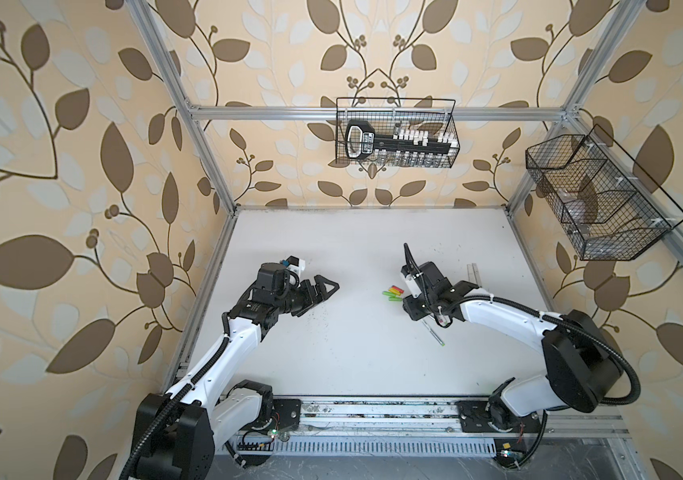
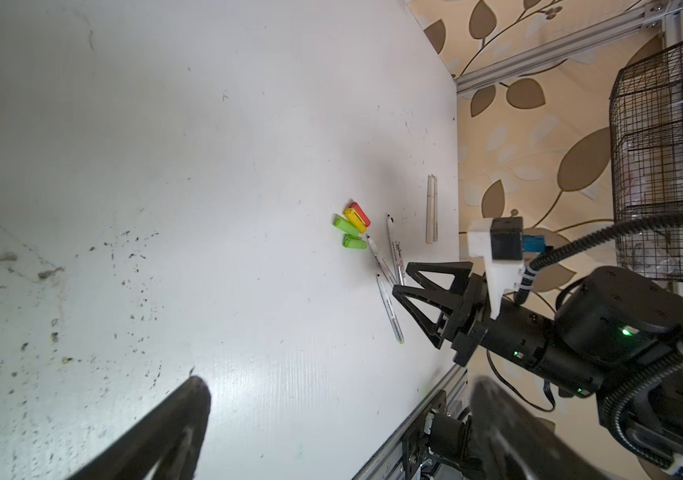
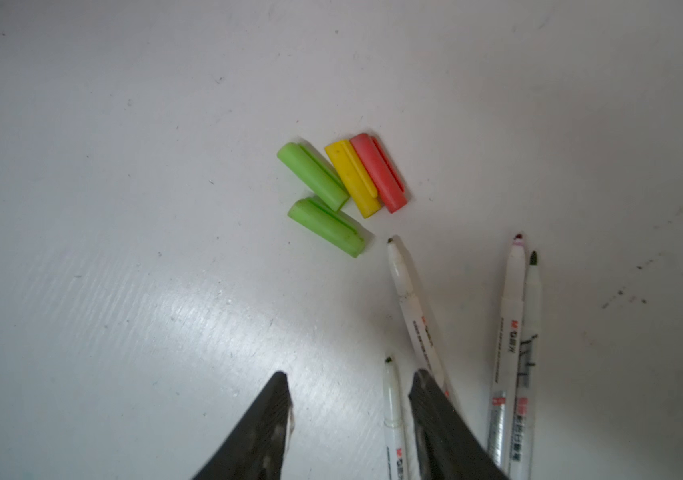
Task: Insert the pens into the pen caps
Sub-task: 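Open the right gripper and move it over the green caps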
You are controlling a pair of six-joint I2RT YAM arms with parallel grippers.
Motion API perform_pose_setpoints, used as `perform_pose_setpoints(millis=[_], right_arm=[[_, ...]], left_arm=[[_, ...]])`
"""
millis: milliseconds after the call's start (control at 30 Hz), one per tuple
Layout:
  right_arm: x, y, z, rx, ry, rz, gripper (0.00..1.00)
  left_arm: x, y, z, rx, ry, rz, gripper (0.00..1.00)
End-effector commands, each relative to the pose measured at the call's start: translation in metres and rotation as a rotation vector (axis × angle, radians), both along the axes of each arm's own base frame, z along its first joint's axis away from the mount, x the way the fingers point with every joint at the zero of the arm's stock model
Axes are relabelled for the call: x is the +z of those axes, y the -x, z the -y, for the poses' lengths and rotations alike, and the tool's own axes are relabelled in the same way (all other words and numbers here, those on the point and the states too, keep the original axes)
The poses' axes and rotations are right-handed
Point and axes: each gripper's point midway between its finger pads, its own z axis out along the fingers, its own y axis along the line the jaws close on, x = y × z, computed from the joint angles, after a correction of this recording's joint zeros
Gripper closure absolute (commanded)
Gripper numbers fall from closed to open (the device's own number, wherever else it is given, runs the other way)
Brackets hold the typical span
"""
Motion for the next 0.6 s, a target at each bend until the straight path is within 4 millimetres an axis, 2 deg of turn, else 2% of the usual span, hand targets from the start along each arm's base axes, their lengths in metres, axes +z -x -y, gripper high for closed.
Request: perform_pose_setpoints(millis=[0, 167, 567], right_arm=[[-0.008, -0.006, -0.016, 0.066, -0.023, -0.040, 0.50], [-0.021, -0.019, -0.027, 0.108, -0.009, -0.054, 0.50], [-0.038, -0.033, -0.028, 0.103, -0.004, -0.101, 0.48]], left_arm=[[0.005, 0.005, -0.006, 0.012, -0.025, 0.038, 0.01], [0.005, 0.009, -0.010, 0.024, -0.042, 0.044, 0.01], [0.005, 0.008, -0.012, 0.030, -0.049, 0.051, 0.01]])
